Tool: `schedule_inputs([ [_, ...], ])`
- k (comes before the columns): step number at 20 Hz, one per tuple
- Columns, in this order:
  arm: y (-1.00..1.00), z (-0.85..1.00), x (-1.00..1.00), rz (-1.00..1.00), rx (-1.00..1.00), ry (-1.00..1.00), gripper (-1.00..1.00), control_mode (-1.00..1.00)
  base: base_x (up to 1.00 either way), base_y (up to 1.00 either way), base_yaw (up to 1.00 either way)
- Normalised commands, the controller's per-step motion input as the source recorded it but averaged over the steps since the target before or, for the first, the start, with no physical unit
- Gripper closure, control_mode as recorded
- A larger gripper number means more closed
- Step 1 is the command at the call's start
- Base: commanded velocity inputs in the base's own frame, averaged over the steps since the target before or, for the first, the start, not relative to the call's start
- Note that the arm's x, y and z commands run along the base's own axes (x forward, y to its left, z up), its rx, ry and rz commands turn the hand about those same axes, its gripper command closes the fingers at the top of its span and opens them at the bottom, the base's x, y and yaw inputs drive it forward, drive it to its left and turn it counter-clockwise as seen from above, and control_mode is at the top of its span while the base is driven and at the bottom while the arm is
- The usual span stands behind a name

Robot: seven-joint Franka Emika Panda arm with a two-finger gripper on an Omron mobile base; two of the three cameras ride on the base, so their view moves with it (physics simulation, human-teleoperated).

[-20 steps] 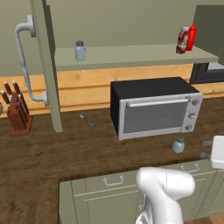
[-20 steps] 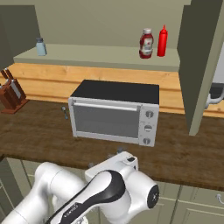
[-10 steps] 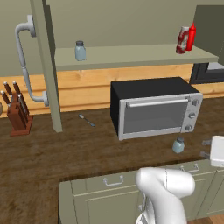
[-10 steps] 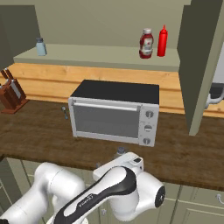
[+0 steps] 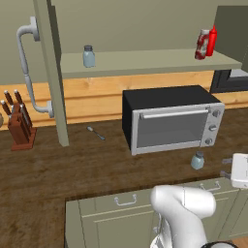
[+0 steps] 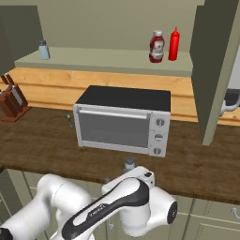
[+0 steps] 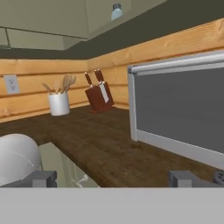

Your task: Put the shaker and condiment bottle from the counter next to their counterparts in the cabinet.

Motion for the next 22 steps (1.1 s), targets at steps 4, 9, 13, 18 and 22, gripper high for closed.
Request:
schedule_inputs([
  [4, 0.00, -0.16, 0.08, -0.03, 0.00, 0.00, -1.00, -1.00, 0.00, 0.00, 0.00],
  [9, 0.00, -0.03, 0.10, -0.03, 0.00, 0.00, -1.00, -1.00, 0.00, 0.00, 0.00],
  [13, 0.00, -0.06, 0.13, -0.03, 0.00, 0.04, -1.00, -1.00, 0.00, 0.00, 0.00],
  [18, 0.00, -0.09, 0.15, -0.03, 0.00, 0.06, -1.00, -1.00, 0.00, 0.00, 0.00],
  [22, 0.00, -0.09, 0.18, -0.02, 0.00, 0.05, -1.00, -1.00, 0.00, 0.00, 0.00],
])
